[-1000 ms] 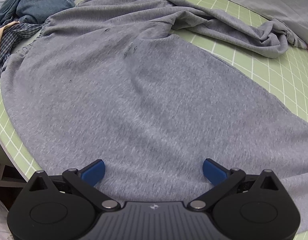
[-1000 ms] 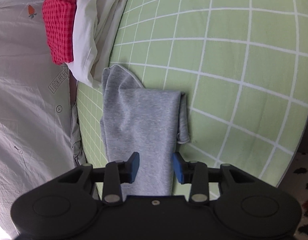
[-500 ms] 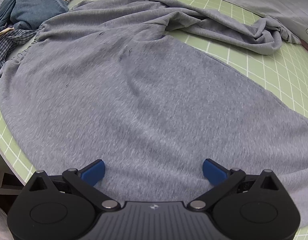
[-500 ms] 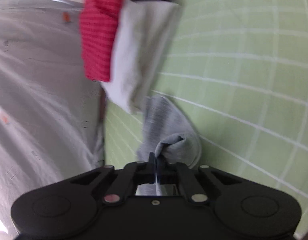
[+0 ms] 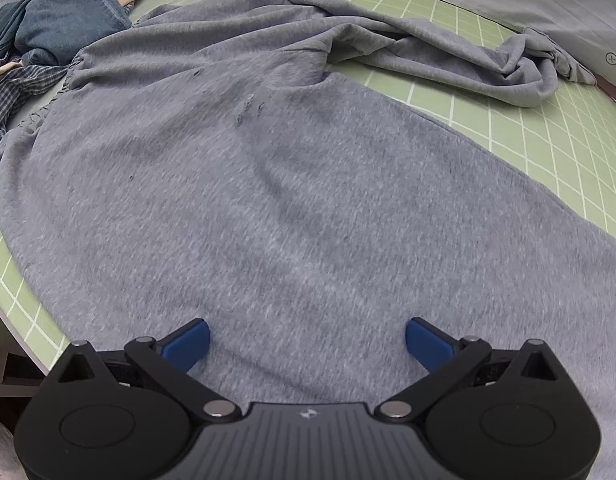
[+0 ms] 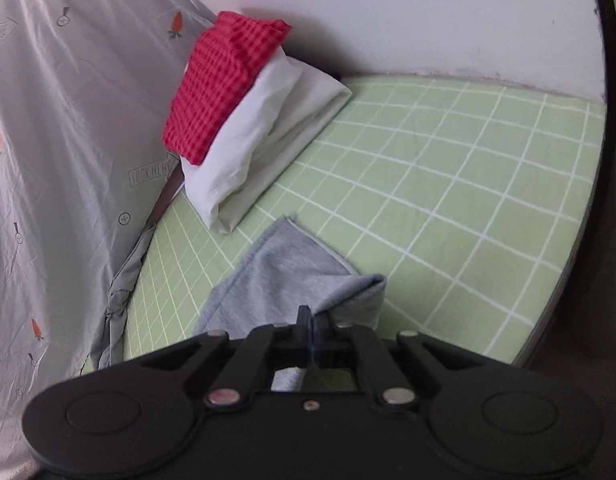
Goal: Fold clothes
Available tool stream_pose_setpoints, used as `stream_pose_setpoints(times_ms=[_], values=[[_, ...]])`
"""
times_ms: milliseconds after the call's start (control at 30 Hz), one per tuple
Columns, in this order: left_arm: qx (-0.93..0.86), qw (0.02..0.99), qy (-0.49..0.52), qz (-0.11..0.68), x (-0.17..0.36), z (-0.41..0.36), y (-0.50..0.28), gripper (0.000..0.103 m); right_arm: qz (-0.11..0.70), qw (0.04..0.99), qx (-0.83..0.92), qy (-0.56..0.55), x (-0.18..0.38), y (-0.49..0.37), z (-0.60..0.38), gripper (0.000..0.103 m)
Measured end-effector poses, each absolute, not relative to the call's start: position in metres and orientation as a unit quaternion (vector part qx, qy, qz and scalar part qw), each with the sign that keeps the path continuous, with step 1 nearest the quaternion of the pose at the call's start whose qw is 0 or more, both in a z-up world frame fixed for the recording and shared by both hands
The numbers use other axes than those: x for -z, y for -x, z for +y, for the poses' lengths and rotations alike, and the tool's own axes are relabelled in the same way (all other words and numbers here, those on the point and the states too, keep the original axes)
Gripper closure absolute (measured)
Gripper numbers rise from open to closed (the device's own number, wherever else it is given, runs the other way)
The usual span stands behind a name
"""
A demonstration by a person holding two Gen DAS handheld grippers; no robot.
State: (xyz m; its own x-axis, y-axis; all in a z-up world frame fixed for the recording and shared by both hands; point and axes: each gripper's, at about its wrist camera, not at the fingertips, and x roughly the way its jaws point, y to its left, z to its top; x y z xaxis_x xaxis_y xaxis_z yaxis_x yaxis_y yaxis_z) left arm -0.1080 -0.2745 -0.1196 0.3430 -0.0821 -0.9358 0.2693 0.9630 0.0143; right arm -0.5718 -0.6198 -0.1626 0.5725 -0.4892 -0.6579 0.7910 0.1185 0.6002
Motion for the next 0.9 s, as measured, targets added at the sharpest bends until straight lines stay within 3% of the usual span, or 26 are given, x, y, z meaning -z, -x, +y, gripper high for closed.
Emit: stream_pose_setpoints(times_ms=[133,167,233,267,467,600,767,900], values=[[0.109,0.812,-0.085,0.567,0.120,-0.274,0.106,0.000,0.128,0.690,0.423,-0.572,0.189,0.576,-0.629,0.096],[0.110,0.812,-0.085,0.567,0.120,-0.274,0.106,0.000,0.118,0.680,0.424,-0.587,0.192,0.578,-0.631,0.089],[0.111,0.813,-0.085,0.565,0.119,-0.274,0.106,0.000,0.101,0.660,0.431,-0.607,0.196,0.581,-0.633,0.066],[0.111,0.814,-0.085,0.564,0.119,-0.274,0.107,0.000,0.097,0.651,0.436,-0.613,0.197,0.582,-0.633,0.065],[0.112,0.811,-0.086,0.567,0.118,-0.273,0.104,0.000,0.085,0.623,0.466,-0.622,0.196,0.594,-0.638,0.070],[0.111,0.812,-0.085,0.567,0.118,-0.273,0.104,0.000,0.063,0.622,0.481,-0.615,0.192,0.603,-0.642,0.100],[0.110,0.813,-0.084,0.566,0.118,-0.274,0.104,0.000,0.036,0.620,0.498,-0.605,0.187,0.615,-0.647,0.102],[0.109,0.813,-0.083,0.565,0.118,-0.274,0.105,0.000,0.124,0.647,0.527,-0.537,0.177,0.607,-0.653,0.102]])
